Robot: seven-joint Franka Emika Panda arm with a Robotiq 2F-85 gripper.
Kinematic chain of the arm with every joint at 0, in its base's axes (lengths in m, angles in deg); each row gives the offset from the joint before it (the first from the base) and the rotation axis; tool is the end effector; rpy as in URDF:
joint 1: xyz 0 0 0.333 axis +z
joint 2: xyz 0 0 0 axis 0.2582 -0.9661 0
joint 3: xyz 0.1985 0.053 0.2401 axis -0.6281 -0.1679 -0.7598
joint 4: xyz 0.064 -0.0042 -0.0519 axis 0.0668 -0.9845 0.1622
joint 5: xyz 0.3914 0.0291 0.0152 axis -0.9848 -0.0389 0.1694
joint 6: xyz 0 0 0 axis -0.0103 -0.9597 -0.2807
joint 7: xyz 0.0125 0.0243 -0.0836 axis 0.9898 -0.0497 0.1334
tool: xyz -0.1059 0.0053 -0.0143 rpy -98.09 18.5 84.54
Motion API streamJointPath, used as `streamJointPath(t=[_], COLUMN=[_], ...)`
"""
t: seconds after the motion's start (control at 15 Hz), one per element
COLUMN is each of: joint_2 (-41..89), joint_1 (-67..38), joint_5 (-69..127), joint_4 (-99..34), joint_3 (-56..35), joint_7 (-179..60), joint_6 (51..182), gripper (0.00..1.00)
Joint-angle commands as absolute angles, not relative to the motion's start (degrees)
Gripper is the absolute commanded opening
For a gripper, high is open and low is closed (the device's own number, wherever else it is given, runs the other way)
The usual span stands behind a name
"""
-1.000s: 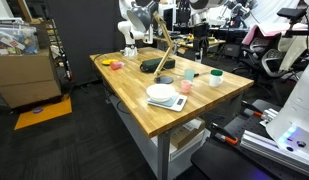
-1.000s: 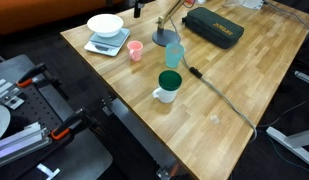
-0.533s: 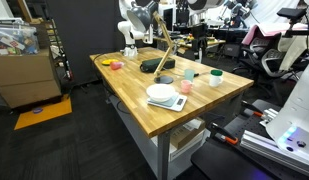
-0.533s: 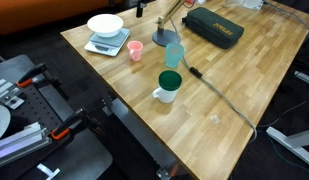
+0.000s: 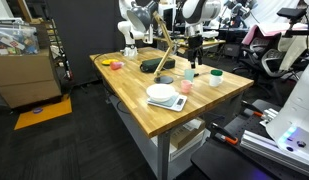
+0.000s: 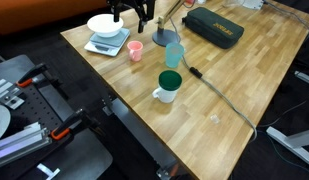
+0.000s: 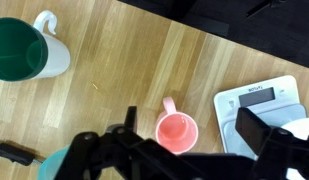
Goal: Pour the liquid in the pink cup into the white bowl
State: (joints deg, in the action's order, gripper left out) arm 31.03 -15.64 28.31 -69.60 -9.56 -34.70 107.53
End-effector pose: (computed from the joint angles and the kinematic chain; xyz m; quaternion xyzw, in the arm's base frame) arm 0.5041 -0.0509 0.2690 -0.9829 -0.1393 0.1207 0.0053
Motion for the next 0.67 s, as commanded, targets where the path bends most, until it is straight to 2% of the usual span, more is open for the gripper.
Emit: streamJointPath(t=[0.0, 0.6], joint_2=[26.8, 21.1], joint_1=[-17.6, -19.3], joint_5=[27.0, 25.4], joint_4=[-67.8, -68.1], joint_3=[-11.1, -12.9], joint_7=[-33.5, -33.7], joint_6=[110.4, 113.1], gripper=[1.0, 1.0])
